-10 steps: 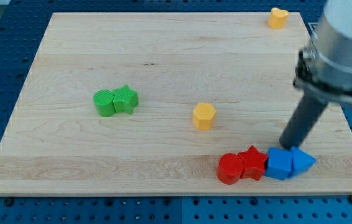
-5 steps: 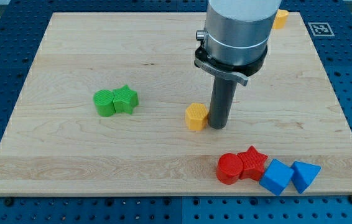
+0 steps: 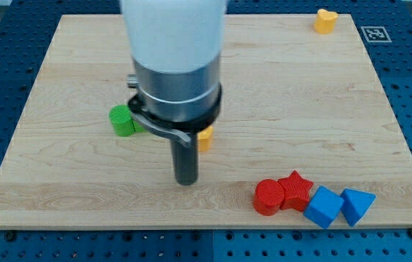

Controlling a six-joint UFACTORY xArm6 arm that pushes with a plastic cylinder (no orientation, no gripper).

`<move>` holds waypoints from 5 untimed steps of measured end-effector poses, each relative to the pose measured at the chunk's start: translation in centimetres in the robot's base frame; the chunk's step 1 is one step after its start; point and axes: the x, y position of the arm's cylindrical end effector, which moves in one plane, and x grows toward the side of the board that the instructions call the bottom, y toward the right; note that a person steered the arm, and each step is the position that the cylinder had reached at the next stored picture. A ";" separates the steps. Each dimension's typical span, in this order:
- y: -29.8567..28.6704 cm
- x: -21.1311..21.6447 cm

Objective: Push the yellow hexagon towards the center of the board

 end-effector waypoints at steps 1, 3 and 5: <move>-0.2 -2.8; 9.0 -7.3; 12.4 -14.1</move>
